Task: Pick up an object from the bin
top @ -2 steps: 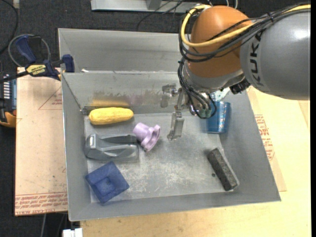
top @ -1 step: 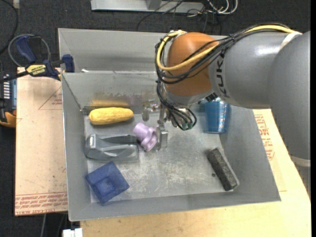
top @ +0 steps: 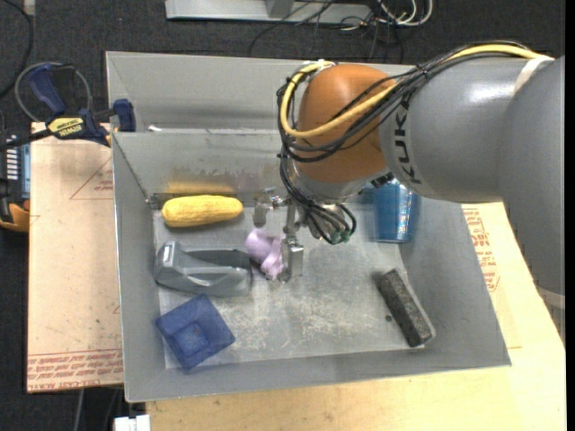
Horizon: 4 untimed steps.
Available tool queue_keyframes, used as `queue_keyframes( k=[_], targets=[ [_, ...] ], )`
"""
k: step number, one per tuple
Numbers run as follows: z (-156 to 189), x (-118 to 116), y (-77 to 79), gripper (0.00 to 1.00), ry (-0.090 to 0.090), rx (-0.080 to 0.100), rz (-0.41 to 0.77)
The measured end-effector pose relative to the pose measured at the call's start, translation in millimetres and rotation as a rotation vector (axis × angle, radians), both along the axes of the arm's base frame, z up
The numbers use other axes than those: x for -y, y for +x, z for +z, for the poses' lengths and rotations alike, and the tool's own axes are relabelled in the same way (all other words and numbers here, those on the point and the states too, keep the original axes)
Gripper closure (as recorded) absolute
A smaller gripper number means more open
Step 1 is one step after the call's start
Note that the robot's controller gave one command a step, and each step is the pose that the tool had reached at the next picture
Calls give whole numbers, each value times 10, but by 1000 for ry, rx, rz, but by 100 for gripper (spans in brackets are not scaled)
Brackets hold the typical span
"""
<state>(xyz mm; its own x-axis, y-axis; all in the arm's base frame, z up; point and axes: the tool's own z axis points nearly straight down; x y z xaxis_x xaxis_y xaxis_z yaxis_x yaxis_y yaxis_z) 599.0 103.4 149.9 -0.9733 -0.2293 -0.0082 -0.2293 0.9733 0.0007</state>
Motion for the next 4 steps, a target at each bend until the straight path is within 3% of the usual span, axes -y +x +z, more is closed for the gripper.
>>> queue_keyframes(
  k=[1,2,3,4],
  targets=[
    [-464,-83,26,0,3,1,-174],
    [-804,17,36,0,3,7,-31],
    [-789,67,-16,100,7,3,-349],
    [-789,67,-16,100,7,3,-349]
  ],
)
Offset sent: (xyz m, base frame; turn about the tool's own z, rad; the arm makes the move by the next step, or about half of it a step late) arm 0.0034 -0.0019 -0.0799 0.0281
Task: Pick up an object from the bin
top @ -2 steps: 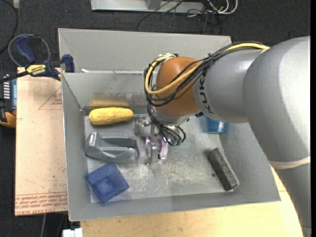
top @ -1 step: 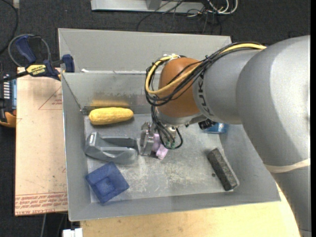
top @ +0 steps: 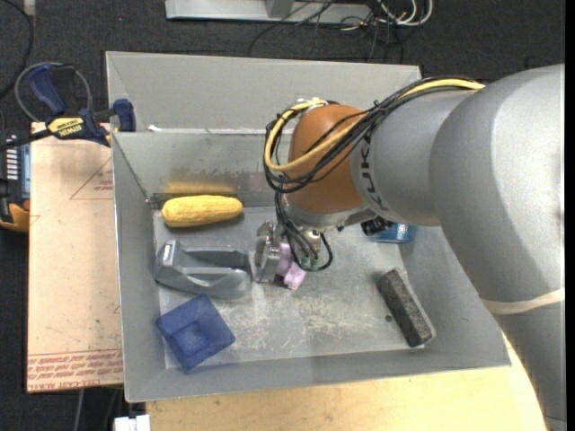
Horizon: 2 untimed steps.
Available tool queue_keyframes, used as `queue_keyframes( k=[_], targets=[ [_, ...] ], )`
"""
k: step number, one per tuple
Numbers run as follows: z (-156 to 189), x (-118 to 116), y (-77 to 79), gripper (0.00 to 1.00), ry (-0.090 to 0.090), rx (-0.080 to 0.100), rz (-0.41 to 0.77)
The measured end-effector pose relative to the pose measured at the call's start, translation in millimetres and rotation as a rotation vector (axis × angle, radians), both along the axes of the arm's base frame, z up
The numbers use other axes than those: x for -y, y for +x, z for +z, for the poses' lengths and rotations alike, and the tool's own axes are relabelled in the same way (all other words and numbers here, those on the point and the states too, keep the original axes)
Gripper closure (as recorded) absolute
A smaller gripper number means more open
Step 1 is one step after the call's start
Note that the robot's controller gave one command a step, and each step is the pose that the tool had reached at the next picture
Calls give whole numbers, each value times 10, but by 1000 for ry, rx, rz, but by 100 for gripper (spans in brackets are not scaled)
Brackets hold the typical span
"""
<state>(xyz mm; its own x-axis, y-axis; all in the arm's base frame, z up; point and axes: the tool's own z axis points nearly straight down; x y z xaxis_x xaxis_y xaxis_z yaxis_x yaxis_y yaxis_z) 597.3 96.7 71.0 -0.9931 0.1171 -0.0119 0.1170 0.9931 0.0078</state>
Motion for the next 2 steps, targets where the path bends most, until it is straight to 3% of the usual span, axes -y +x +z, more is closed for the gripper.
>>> queue_keyframes(
  k=[2],
  targets=[
    [276,-3,-3,100,1,0,0]
  ],
)
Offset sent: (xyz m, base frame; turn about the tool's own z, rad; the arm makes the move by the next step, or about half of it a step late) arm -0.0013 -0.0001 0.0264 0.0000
